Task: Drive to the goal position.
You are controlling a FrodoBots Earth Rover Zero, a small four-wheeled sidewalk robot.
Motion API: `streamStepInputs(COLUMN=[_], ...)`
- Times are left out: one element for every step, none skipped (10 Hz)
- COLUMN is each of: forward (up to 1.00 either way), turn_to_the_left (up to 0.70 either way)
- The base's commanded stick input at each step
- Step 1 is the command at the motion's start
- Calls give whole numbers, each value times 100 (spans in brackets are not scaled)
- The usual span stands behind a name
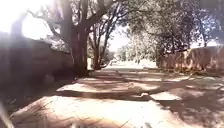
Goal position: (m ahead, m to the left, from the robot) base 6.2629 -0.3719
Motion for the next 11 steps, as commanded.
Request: streamStepInputs(forward=[70,70,70,70,70,70,70,70,70,70,70], turn_to_the_left=[0,0,0,0,0,0,0,0,0,0,0])
